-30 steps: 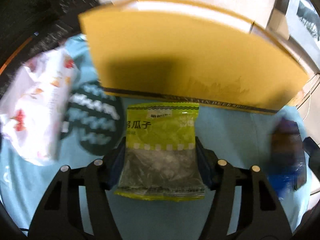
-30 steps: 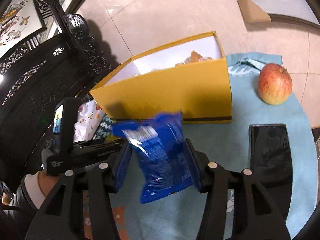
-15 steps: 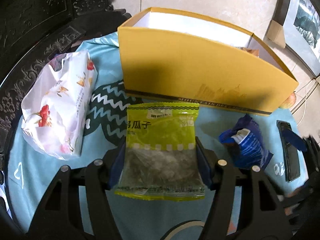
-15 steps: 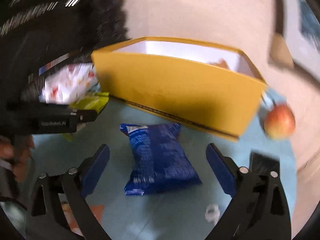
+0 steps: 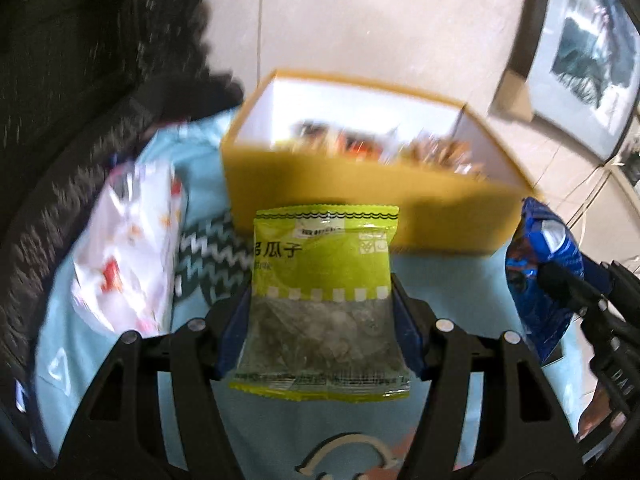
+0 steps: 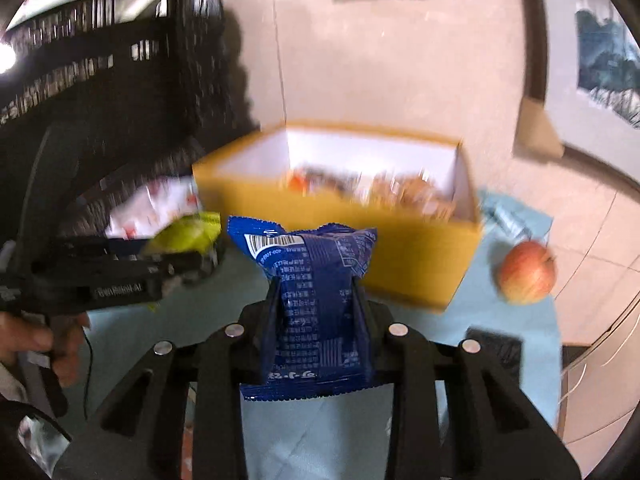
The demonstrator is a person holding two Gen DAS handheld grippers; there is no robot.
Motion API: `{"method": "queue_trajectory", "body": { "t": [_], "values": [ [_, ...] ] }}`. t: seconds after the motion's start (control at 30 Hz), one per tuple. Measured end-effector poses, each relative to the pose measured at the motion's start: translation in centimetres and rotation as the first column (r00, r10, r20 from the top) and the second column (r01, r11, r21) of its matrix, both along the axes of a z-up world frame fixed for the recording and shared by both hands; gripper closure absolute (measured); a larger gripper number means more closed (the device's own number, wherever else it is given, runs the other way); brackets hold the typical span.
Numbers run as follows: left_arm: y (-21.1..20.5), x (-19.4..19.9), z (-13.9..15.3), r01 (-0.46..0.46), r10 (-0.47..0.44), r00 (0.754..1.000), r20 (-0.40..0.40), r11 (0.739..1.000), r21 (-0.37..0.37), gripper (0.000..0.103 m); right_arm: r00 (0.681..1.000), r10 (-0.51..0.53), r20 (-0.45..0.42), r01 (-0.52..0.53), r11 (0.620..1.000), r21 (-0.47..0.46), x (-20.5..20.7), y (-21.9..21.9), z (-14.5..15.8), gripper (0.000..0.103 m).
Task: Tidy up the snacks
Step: 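Lower the seed bag and blue bag into the yellow box and open both grippers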
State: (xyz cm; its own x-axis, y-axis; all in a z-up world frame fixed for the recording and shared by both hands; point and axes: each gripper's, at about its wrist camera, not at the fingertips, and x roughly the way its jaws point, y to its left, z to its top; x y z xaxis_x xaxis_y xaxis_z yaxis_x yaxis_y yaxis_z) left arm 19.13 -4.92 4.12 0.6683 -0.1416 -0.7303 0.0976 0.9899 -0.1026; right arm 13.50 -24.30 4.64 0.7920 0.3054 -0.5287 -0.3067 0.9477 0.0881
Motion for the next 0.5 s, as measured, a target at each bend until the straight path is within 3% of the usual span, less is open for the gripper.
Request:
{"method": "queue_trajectory", "body": {
  "t": [0.2,0.4,0.43,0.47,0.5],
  "values": [
    [-1.6,3.2,4.5,0.031,-0.030,0.998,0.064,1.000,-0.001,0.039,0.990,-0.093,0.102,0.089,0.995,0.041,2.4,-1.7,4.3,0.070],
    [-3.2,10.0,5.5,0.021,-0.018,0.995,0.095,0.999,-0.025,0.037,0.966,-0.207,0.153,0.197,0.977,0.081,8.4,-2.6,3.7,0.068],
    [-3.5,11.7,5.2,0.000,0.004,0.995,0.095,0.999,-0.039,0.027,0.961,-0.224,0.165,0.210,0.973,0.095,9.1,-2.8,3.6,0.063],
    [-3.5,12.4,4.9,-0.020,0.024,0.995,0.097,0.999,-0.042,0.011,0.953,-0.259,0.156,0.247,0.965,0.092,10.3,-2.9,2.9,0.036],
    [-3.6,12.9,4.6,-0.068,0.071,0.993,0.100,0.997,-0.033,0.006,0.948,-0.286,0.141,0.278,0.958,0.077,10.8,-2.9,2.3,0.026]
  ]
}}
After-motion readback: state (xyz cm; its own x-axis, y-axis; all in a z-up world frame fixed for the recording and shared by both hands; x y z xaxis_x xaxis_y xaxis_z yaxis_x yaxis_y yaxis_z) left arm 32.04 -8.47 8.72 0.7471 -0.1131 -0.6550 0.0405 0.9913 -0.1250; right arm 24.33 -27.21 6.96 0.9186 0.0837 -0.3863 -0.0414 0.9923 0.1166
